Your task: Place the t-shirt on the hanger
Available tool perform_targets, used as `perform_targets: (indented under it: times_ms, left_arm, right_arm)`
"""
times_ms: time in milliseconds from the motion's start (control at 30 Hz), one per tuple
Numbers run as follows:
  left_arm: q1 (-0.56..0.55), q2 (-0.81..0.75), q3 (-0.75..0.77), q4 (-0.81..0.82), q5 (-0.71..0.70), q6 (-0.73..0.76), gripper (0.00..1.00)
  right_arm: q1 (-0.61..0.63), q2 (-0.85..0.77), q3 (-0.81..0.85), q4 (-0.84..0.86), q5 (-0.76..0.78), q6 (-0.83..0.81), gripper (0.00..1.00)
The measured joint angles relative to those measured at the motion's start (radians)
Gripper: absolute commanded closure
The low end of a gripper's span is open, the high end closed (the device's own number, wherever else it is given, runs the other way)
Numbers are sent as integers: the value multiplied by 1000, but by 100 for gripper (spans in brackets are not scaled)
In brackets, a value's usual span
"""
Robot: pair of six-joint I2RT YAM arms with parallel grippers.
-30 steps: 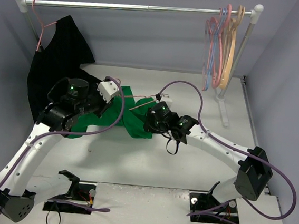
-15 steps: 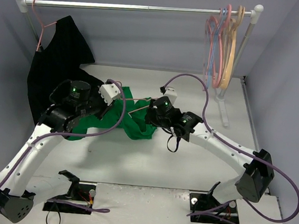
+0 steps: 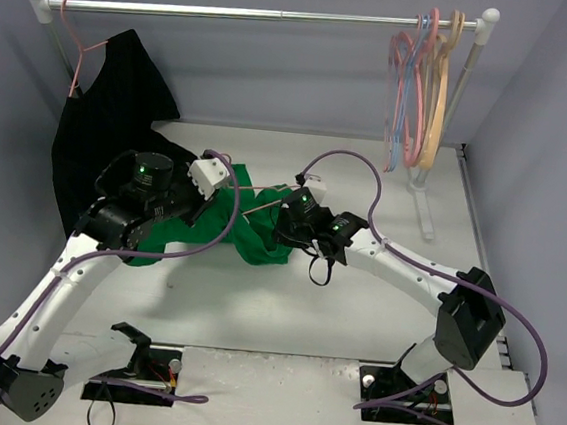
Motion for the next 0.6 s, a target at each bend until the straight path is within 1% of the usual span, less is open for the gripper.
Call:
perform_targets:
  times_ms: [167,267,300,400,600]
  left_arm:
    - [0,1,0,1,-5,0,100]
    - [-2,4,0,3,-7,0,100]
    - [-2,4,0,4,-7,0,100]
    - [-2,5,0,6,-7,0,100]
    - [-2,4,0,6,-5,-3,100]
  right_arm:
    - [0,1,-20,3,-17,4,71]
    - [0,1,-20,7,-21,2,77]
    - [-2,2,-21,6,-22,1,84]
    - [-13,2,-24,13,-31,-9,100]
    - [-63,7,-56,37,-39,-42,100]
